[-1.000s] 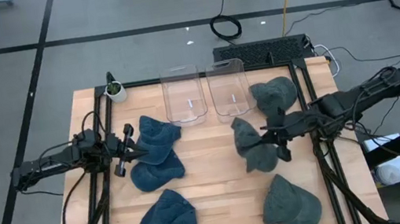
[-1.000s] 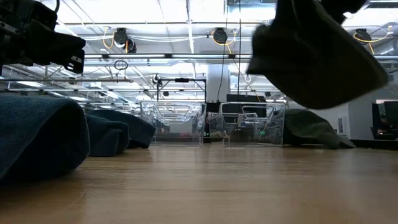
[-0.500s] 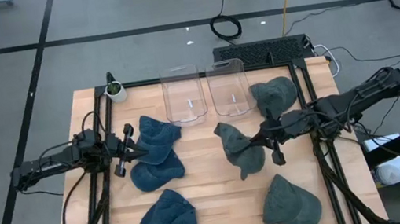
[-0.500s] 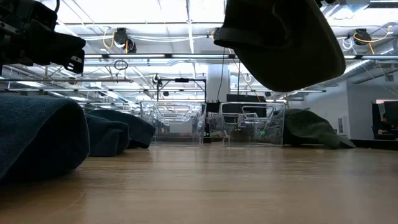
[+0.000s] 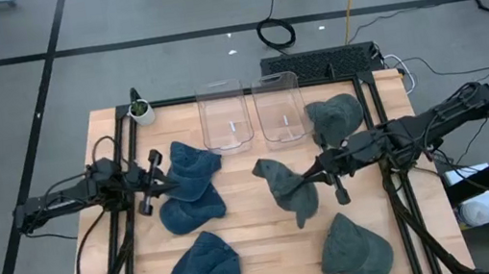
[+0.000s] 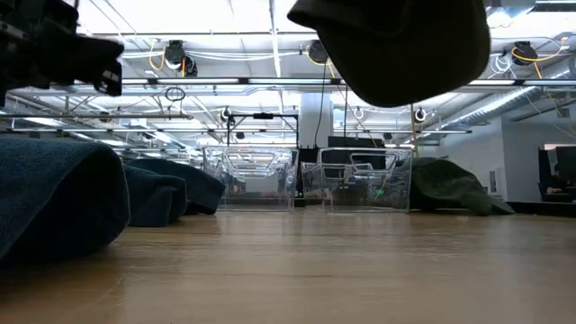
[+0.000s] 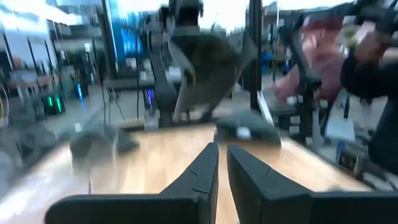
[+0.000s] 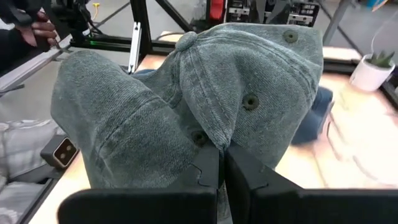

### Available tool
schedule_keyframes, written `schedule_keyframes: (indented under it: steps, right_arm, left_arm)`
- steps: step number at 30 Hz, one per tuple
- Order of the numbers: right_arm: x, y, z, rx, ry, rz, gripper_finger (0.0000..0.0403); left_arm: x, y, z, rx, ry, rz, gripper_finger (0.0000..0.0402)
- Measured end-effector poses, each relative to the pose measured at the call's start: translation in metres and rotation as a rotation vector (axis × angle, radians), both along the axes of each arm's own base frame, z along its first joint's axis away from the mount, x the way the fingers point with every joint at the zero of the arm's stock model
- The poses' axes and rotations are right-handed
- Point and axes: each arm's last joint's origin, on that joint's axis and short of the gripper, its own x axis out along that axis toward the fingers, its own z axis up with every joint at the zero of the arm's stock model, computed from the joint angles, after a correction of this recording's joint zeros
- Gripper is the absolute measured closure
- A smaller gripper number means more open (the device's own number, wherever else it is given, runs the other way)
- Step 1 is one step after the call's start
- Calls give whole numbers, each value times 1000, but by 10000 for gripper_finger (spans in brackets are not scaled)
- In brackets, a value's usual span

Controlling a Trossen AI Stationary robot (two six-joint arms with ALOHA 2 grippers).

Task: Pick & Place hat
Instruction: Put the middle gray cap into the left transparent bin

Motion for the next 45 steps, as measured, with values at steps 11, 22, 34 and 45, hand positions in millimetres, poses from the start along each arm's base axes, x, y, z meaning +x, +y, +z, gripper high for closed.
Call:
schedule_keyframes:
  steps: [11,22,34,45]
  right_arm:
    - [5,2,-13,-52,-140,31,403]
    - [6,3,-28,-134,-289,61,403]
    - [6,3,-27,-109,-294,54,403]
    - [11,-13,-24,-585,-299,-290,403]
  left_arm:
    - [-10,-5,33,11,-346,-50,357]
    - [-8,-14,33,-52,-331,-143,357]
    - [1,2,28,-237,-288,378,357]
    - [13,10,25,-760,-278,385,332]
